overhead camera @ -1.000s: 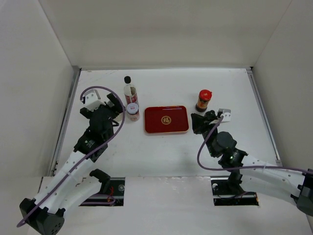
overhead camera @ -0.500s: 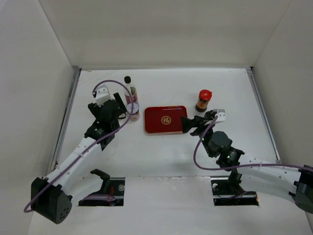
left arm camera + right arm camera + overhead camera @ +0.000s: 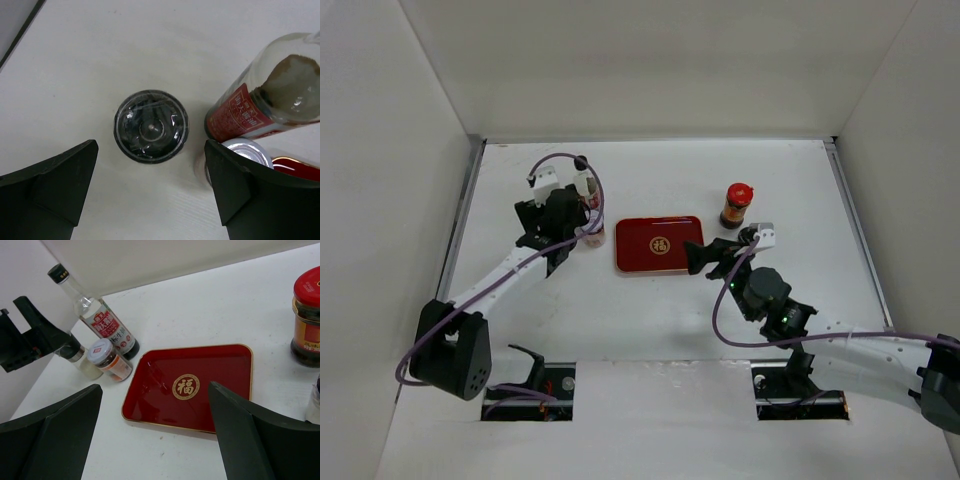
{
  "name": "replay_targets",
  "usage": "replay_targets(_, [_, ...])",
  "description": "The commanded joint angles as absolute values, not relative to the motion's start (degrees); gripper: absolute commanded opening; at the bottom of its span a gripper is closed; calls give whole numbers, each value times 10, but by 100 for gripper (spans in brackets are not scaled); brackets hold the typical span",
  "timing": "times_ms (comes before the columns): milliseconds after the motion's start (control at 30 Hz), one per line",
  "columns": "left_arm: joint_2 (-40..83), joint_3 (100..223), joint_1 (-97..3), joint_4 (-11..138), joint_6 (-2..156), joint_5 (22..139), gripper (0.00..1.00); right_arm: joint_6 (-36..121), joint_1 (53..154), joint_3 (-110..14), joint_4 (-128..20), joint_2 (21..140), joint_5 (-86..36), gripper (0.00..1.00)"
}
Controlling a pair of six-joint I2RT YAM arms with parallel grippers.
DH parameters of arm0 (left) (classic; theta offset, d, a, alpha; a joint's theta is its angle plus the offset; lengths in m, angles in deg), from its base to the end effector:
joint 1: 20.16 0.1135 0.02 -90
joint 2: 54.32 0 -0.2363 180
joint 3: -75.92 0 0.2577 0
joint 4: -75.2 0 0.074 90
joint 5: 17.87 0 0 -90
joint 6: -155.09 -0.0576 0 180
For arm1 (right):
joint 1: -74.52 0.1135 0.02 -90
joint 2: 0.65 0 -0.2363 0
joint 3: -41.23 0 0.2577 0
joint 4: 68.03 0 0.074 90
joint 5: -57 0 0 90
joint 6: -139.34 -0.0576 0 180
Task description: Organize the condiment bottles
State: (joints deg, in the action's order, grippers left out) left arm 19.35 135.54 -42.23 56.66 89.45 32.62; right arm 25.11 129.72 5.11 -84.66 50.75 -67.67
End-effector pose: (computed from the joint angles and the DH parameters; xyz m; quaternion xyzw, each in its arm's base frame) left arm 0.2949 -0.0800 0.2139 -0.1788 0.8221 0.0943 0.5323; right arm 0.1653 0.1804 0.2331 0.0273 0.6997 0.2762 0.6583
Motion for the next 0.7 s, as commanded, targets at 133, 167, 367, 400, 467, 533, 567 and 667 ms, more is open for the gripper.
replay_targets(133, [223,1390,-390,610,895,344,87,250,1298,37,-866,502,-660,94])
replay_targets(167, [227,1390,-388,610,896,347,87,250,1298,39,-869,500,-660,94])
replay_targets(367, [248,1394,-380,627,894,357,73,248,1298,39,-869,501,-660,94])
replay_targets(400, [249,1396,-380,628,894,357,66,246,1298,39,-869,502,-660,94])
replay_targets(467, [240,1391,-381,631,894,350,56,246,1298,41,-869,505,-660,94])
replay_targets(533, [216,1381,-387,630,895,341,47,248,1298,40,-869,507,-660,94])
replay_targets(567, [198,1374,-394,626,893,331,45,248,1298,40,-869,506,-660,94])
replay_targets(667, [111,1354,-425,586,879,279,44,246,1296,41,-869,509,-660,94])
